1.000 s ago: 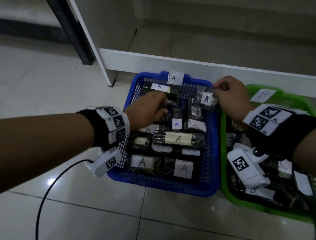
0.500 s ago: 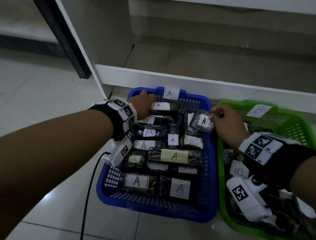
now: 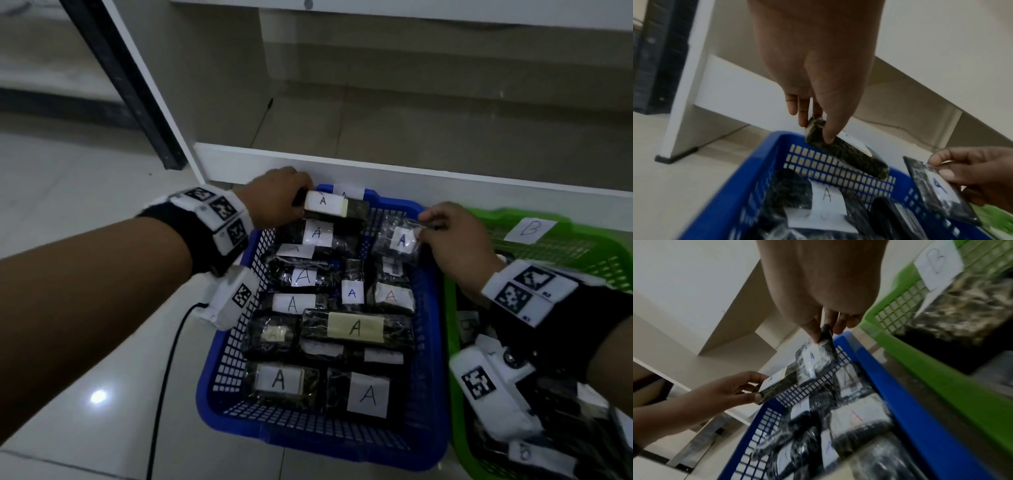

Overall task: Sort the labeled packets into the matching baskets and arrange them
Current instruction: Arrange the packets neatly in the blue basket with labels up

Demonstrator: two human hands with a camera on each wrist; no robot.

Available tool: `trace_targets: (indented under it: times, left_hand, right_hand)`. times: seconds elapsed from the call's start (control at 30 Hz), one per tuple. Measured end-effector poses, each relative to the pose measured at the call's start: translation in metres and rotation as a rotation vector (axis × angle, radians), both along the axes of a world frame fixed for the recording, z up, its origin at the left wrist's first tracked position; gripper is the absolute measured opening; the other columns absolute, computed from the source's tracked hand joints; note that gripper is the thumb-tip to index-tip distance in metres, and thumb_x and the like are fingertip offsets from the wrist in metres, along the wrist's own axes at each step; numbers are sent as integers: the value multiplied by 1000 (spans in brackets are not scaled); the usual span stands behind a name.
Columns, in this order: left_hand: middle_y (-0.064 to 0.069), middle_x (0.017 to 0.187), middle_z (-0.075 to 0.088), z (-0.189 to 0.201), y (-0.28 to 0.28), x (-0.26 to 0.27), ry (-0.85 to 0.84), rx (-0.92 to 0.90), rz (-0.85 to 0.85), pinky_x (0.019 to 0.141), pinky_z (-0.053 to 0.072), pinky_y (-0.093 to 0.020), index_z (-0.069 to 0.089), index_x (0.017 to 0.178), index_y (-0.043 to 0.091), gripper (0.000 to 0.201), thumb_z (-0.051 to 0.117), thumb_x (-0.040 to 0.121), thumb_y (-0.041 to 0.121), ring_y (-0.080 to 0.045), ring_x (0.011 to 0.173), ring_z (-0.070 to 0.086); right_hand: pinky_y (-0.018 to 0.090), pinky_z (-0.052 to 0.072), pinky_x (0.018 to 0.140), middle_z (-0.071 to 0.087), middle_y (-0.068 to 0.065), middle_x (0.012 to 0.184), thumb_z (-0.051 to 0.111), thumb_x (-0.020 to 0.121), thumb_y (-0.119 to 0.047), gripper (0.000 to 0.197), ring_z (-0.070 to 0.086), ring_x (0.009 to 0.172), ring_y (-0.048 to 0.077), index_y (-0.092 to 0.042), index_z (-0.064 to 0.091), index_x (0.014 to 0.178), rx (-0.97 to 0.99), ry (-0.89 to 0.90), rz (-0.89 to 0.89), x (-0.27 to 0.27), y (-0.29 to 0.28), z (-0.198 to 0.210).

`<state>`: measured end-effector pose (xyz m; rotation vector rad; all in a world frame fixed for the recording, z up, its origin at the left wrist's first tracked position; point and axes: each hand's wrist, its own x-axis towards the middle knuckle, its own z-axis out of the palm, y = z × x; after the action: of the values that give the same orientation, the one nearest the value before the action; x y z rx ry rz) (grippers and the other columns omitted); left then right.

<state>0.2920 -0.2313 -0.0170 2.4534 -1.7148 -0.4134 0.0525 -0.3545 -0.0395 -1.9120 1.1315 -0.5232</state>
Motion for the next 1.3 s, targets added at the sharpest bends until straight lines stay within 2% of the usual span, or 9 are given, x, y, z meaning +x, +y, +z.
trace_targets:
  times: [0.27,0.4,0.5,0.73,0.93,1.0,1.1,1.2,1.3]
  left_hand:
    - [-9,124,53,20,36,34,-18,-162,90,97,42,-45,48,127,16,39,59,90,16,-27,112,52]
    - [-9,128,53,15,51,43,40,-181,106,99,41,-43,48,128,14,39,58,90,14,-26,115,50]
    - [-7,126,53,10,60,44,65,-146,68,98,41,-38,49,128,15,39,59,90,15,-23,114,50]
    - [-3,124,55,6,65,42,111,-126,21,97,43,-35,50,128,21,39,60,90,18,-17,111,50]
    - [-3,124,54,9,65,39,130,-140,27,97,41,-33,48,130,21,42,60,90,18,-16,111,49]
    - [-2,124,53,8,64,36,156,-149,29,97,41,-32,48,130,22,41,59,91,18,-15,110,48]
    - [-3,126,52,5,62,28,196,-124,27,94,38,-27,47,131,22,41,58,91,19,-16,113,48]
    - [-5,128,52,1,55,17,175,-78,-15,96,37,-28,45,134,21,44,57,92,23,-19,114,48]
    - [-7,131,50,-4,48,-1,178,-124,-31,101,40,-34,39,137,19,52,60,89,24,-22,117,49]
  right_hand:
    - [39,52,88,64,8,92,70,77,-2,30,63,96,29,-26,56,66,82,134,184,69,-18,-12]
    - [24,43,80,67,7,106,62,82,-3,17,61,102,27,-20,63,82,-65,353,249,79,-19,-30]
    - [33,44,91,67,6,108,60,87,-14,11,54,109,30,-22,64,95,-198,457,275,76,-15,-39]
    - [36,49,74,64,8,80,66,82,-15,16,58,86,29,-19,53,74,-209,259,130,74,1,-45]
    - [29,38,73,65,15,100,47,87,-2,21,53,101,31,-12,64,96,-382,464,215,80,5,-38]
    - [27,39,73,65,13,99,45,88,-4,23,57,95,30,-10,64,98,-287,228,74,85,9,-29]
    - [31,43,69,62,9,99,45,92,-23,18,57,82,26,-19,60,102,246,-176,-30,93,17,-4]
    - [33,49,63,62,11,107,54,90,-39,34,60,79,24,-20,56,118,604,-78,284,90,17,19]
    - [30,48,58,64,12,105,67,83,-13,34,61,79,22,-12,61,117,569,44,425,79,13,22]
